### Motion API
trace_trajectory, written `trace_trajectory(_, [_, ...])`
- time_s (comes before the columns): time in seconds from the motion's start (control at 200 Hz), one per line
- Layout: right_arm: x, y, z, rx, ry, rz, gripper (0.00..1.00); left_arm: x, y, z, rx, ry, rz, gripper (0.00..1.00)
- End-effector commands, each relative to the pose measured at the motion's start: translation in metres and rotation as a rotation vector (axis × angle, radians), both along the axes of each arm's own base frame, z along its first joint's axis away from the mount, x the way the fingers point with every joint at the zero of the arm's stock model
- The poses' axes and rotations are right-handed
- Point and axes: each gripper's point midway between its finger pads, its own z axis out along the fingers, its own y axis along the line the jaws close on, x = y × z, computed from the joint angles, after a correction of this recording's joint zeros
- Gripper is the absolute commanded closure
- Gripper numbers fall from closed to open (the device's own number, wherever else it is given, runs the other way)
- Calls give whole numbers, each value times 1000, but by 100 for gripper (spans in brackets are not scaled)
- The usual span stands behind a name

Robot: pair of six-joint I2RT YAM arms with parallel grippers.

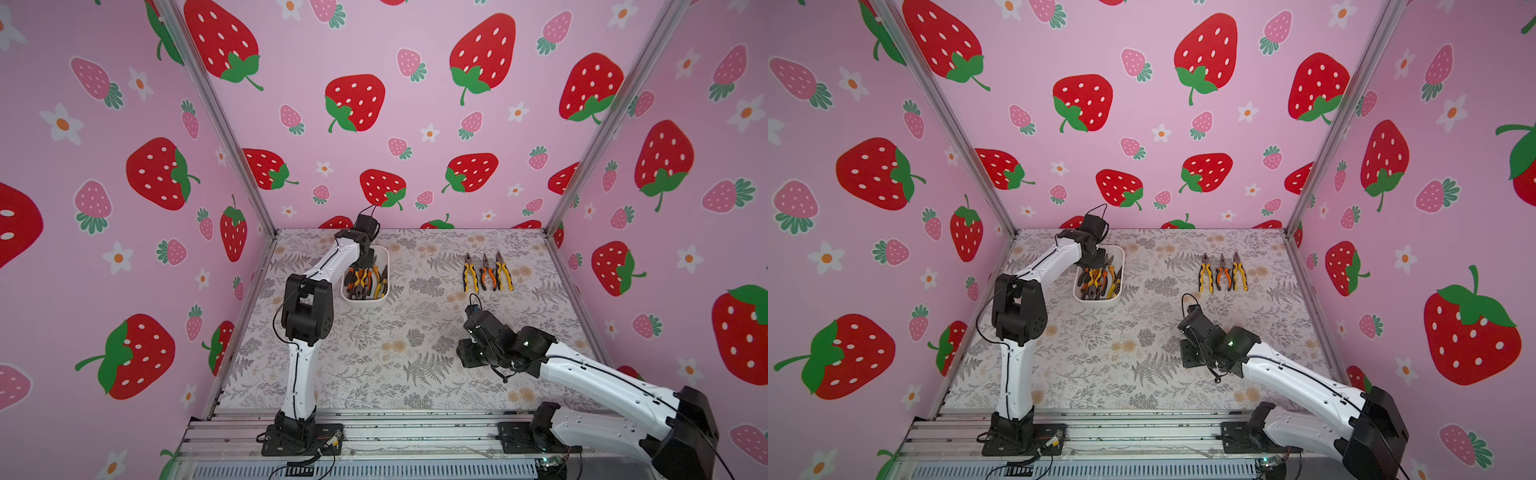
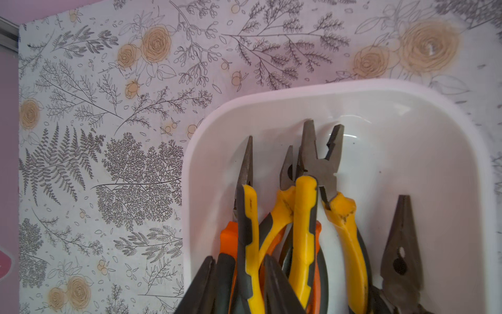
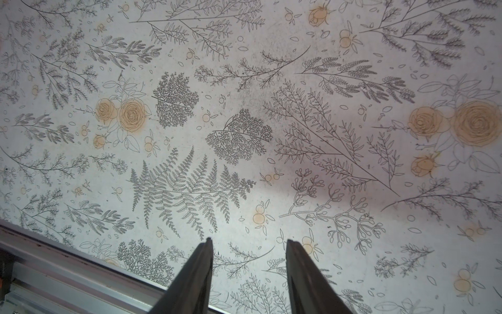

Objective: Take the pliers out of the storage box
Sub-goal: Pick up the pliers from the storage box.

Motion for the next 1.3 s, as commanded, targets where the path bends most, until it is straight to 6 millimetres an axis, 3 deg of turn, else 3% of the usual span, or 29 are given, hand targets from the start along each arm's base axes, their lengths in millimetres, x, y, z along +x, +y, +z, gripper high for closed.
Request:
trace_trajectory(0.0, [-1,1,1,8,5,-2,51,3,5,-6,46,15,5,69])
trace_trajectory(0.295, [-1,4,-4,6,20,0,52,0,4,-24,49,43,-8,69])
trace_trajectory(0.35, [-1,4,-5,6,23,-3,52,-1,3,-25,45,48,-9,80])
trace_trajectory(0.415, [-1,5,-5,8,26,-3,52,-2,2,-24,34,48,-10,100])
trace_trajectory(0.44, [-1,5,-5,10,24,-3,52,-3,1,-23,29,48,-9,100])
trace_trajectory(0.6, [0,7,-5,17,24,-6,52,-5,3,-6,19,12,-2,100])
trace_trajectory(0.83, [2,17,-1,51,22,17,52,-13,6,37,-17,-50,23,100])
trace_trajectory(0.98, [4,53,16,183,15,126,52,-26,-5,55,-204,-34,51,100])
trace_trajectory(1.145, [0,111,52,429,13,324,49,-55,-48,57,-535,95,6,100])
trace_trajectory(1.205, [1,128,64,518,32,356,43,-66,-63,56,-623,151,-11,100])
trace_trajectory(1.295, [3,151,85,675,76,397,43,-82,-78,53,-727,213,-17,100])
